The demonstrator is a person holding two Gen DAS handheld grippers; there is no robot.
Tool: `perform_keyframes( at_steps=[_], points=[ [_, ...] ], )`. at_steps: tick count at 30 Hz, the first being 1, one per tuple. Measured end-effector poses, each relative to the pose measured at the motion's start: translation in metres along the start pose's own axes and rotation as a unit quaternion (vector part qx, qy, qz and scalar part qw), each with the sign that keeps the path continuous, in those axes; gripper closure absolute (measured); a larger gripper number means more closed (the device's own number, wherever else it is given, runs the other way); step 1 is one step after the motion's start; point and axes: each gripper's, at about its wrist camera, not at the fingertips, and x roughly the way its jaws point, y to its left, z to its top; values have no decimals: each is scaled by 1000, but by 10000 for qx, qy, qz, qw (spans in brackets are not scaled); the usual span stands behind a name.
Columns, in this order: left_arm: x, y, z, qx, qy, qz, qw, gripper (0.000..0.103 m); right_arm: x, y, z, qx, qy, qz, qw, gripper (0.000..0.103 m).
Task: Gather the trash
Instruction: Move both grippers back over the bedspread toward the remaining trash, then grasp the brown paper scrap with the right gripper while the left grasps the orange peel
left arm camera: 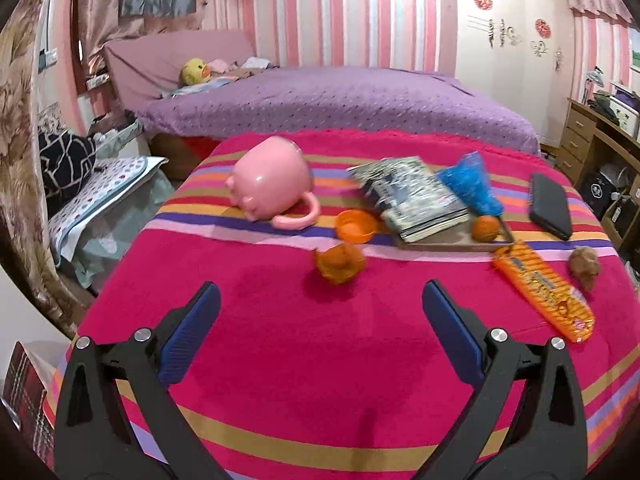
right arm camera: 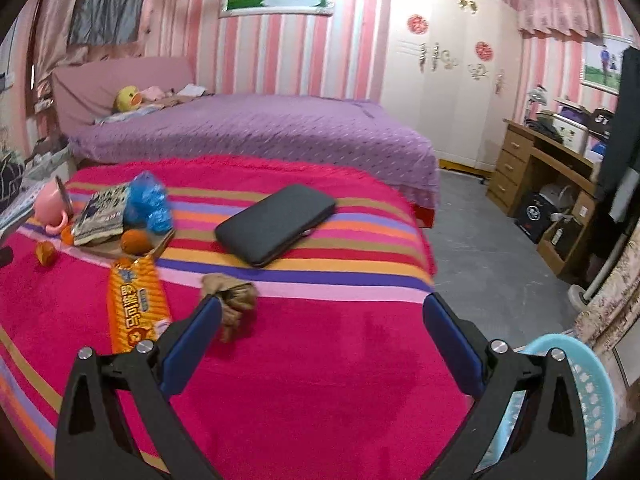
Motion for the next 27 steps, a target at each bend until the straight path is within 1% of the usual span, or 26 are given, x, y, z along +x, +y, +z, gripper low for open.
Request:
perform_keyframes(
  at_steps=[3,6,8,9,10,11,12,13,14,15,18,20,22,25,27],
  points=[
    [7,11,-1,-65,49,95,9999,6,15,16,0,-50,135,47,9999,5],
    [17,19,-2,-203,174,77,9996,6,28,32,3,-149,252,131,9995,5],
    [22,19,-2,-182,230,89,9995,6,36,42,5,-264,309,102,9991,6],
    [26,19,-3,-137,262,120,9995,6,40,46,5,-324,340,73,9989,9],
    [28,19,-3,-122,276,141,9994,6,43,47,5,-337,380,127,9986,21],
    [30,18,-4,-107,299,146,9994,6,47,48,5,-318,448,228,9982,30],
    [33,17,-4,-90,340,123,9993,6,52,47,4,-286,574,416,9971,49],
    [36,17,-4,-78,370,109,9992,6,53,47,4,-270,581,497,9967,57],
    [38,16,-4,-71,389,115,9992,6,52,46,4,-272,552,524,9967,58],
    [40,14,-3,-67,415,119,9990,6,50,45,4,-313,512,499,9970,62],
    [49,11,0,-121,439,19,9990,6,43,40,7,-361,404,488,9973,64],
    [54,9,2,-102,448,22,9989,6,38,36,9,-336,366,488,9976,64],
    [64,5,4,-77,555,73,9984,6,33,31,10,-343,315,452,9979,64],
    [75,1,11,-104,625,-41,9980,10,28,24,12,-341,278,427,9981,64],
    [81,-4,14,-74,702,-59,9975,16,25,19,12,-334,269,419,9982,64]
  ],
)
